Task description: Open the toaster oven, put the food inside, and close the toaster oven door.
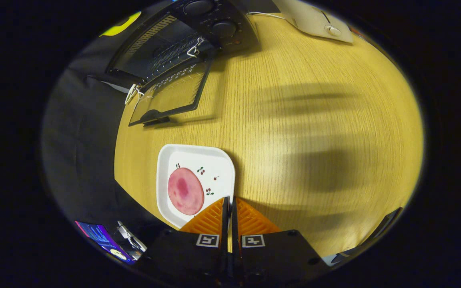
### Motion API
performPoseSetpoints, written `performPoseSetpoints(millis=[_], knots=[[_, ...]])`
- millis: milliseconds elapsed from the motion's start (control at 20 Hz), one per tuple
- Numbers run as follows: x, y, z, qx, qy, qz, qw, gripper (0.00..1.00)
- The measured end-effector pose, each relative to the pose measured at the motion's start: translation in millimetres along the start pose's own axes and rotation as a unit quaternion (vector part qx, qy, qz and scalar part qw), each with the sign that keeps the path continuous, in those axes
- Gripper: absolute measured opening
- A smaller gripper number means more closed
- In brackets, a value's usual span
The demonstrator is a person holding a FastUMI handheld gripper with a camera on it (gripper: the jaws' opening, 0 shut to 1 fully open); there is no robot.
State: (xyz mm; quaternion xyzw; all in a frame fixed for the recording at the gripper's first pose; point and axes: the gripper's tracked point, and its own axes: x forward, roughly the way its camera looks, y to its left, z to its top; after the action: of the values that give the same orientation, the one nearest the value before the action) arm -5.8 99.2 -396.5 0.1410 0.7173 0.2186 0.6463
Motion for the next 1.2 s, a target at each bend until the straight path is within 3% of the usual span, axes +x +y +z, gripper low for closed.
performPoseSetpoints(millis=[50,250,850,1200], knots=[[-0.6,0.3,0.8,0.001,-0.004,0.005,1.000,0.02],[-0.8,20.3,-5.9,0.032,-0.017,0.055,0.998,0.02],[-15.1,81.8,-25.0,0.108,-0.093,0.105,0.984,0.02],[-28.0,126.4,-27.2,0.161,-0.174,0.119,0.964,0.02]])
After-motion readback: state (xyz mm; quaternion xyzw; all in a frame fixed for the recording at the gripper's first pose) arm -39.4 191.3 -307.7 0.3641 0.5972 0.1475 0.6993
